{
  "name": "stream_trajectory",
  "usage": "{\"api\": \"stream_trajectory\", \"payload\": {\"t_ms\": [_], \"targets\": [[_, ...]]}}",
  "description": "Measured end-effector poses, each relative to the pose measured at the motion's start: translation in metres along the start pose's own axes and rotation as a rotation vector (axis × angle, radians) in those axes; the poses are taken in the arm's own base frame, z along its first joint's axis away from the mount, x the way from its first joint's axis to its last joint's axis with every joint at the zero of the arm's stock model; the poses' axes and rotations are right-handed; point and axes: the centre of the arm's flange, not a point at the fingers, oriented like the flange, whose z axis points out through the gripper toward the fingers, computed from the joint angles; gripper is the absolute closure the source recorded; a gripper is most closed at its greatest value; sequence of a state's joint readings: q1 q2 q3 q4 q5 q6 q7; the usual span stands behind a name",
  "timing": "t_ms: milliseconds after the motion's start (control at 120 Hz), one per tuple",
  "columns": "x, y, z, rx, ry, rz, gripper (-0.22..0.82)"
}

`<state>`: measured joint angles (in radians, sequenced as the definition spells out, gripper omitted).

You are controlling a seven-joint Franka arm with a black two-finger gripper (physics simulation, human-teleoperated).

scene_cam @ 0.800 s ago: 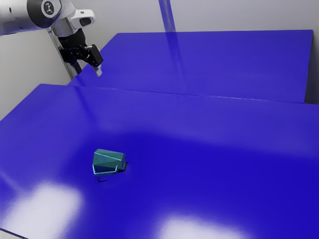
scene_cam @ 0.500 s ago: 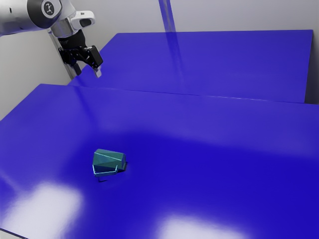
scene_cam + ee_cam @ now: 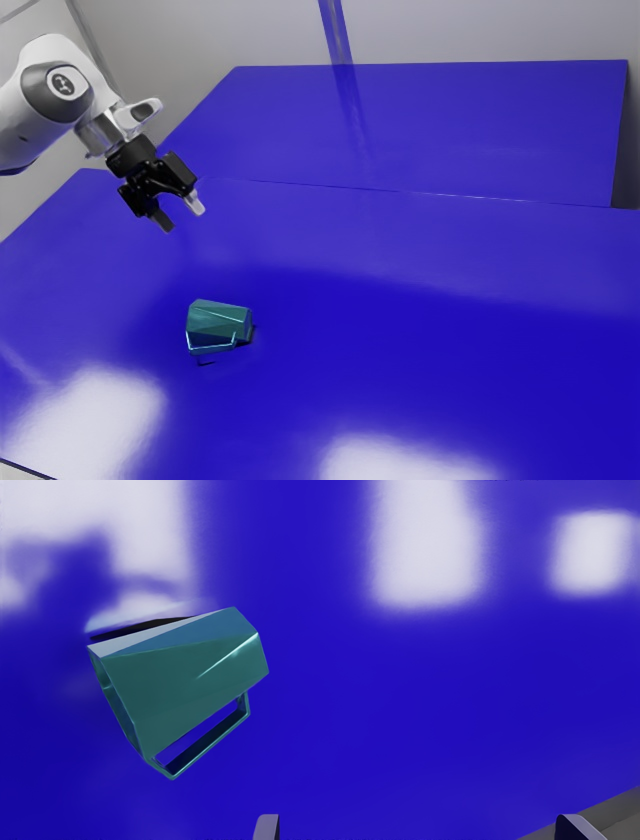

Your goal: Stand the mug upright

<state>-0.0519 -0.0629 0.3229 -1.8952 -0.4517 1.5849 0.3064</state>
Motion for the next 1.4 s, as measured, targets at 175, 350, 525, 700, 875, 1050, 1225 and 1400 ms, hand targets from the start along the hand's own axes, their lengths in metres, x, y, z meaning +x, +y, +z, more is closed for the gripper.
{"api": "stream_trajectory", "payload": {"t_ms": [175, 350, 525, 700, 875, 1050, 1225, 1400], "targets": [[-0.033, -0.109, -0.008, -0.078, 0.114, -0.158, 0.00], [-0.037, -0.129, 0.023, -0.122, 0.163, -0.170, 0.00], [-0.041, -0.150, 0.063, -0.187, 0.212, -0.213, 0.00], [-0.042, -0.172, 0.096, -0.251, 0.265, -0.273, 0.00], [-0.045, -0.187, 0.126, -0.276, 0.266, -0.301, 0.00], [-0.049, -0.183, 0.146, -0.320, 0.266, -0.302, 0.00], [-0.040, -0.170, 0.166, -0.369, 0.263, -0.290, 0.00], [-0.028, -0.148, 0.181, -0.399, 0.250, -0.239, 0.04]]}}
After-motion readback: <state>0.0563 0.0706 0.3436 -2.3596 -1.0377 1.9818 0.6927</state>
